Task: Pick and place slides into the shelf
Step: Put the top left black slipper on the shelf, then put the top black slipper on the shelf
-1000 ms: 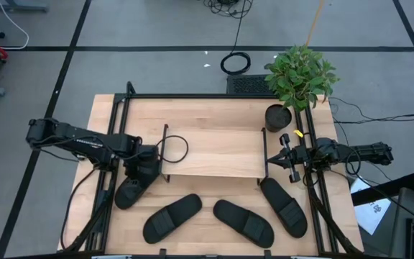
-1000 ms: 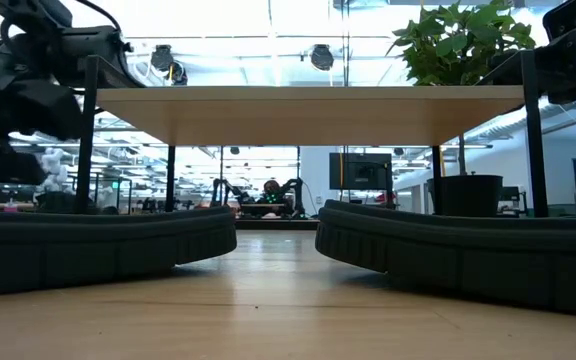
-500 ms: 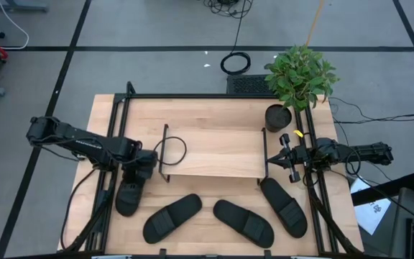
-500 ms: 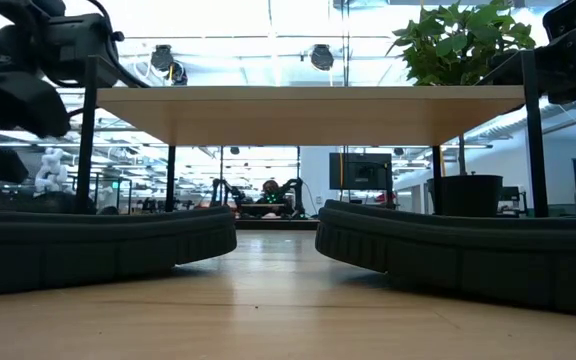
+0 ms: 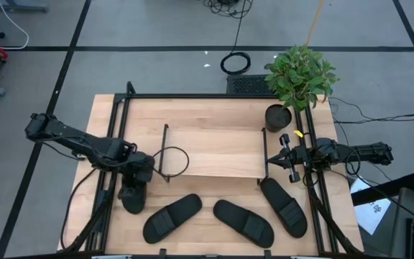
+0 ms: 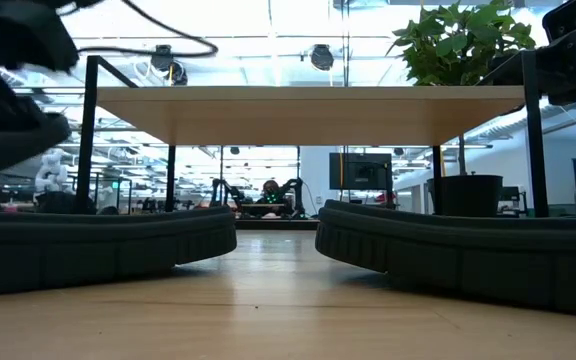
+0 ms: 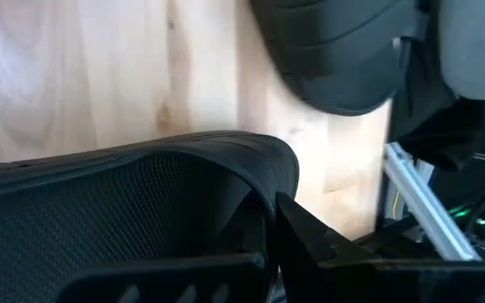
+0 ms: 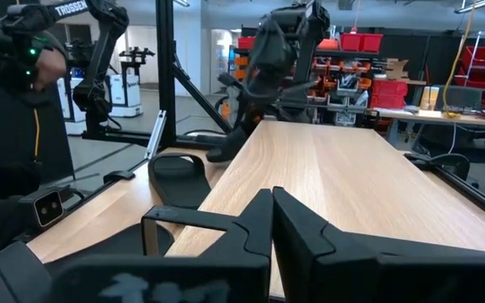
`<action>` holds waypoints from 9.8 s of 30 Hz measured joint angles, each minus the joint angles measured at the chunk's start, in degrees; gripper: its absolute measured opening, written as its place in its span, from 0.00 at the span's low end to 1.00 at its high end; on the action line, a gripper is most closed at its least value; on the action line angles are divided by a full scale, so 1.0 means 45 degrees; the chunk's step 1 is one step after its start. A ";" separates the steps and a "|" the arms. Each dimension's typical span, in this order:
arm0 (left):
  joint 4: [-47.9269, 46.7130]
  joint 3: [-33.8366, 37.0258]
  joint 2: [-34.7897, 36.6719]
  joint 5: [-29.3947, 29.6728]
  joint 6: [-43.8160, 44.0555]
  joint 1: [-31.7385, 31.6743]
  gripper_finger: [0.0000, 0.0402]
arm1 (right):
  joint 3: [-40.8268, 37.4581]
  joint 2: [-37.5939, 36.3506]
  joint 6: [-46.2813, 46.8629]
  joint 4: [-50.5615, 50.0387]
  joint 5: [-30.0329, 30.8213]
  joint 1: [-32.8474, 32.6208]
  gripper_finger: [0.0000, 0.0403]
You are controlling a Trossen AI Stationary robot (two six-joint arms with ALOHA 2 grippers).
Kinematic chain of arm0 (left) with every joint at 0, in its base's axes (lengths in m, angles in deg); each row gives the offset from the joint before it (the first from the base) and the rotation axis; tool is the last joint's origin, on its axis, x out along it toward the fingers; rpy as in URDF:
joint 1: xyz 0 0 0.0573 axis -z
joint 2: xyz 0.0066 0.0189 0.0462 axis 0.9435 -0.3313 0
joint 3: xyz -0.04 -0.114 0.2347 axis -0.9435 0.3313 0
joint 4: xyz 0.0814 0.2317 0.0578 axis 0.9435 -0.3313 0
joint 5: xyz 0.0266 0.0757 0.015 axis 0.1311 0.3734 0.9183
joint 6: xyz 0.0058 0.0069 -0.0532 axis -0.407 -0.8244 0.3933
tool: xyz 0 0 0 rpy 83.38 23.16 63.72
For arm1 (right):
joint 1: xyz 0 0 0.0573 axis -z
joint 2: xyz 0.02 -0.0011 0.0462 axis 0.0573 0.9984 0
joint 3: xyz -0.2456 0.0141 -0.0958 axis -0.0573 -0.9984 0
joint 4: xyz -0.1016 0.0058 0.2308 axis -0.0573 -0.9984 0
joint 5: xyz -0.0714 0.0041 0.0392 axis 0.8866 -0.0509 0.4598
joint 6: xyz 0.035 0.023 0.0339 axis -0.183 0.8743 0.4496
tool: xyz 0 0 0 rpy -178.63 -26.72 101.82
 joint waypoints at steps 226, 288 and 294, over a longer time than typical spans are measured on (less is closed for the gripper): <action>1.4857 0.6649 0.7444 0.4038 -0.8921 -0.0085 0.03 | 0.7316 0.3738 0.0328 -0.5418 0.0376 0.0000 0.24; 1.3903 0.6634 0.7444 0.5369 -0.7711 -0.0089 0.05 | 0.6202 1.0321 0.8738 -0.7400 -0.3934 -0.4602 0.53; 1.3874 0.6634 0.7449 0.5373 -0.7706 -0.0088 0.05 | 0.4417 1.0331 1.0519 -0.4987 -0.4273 -0.5378 0.53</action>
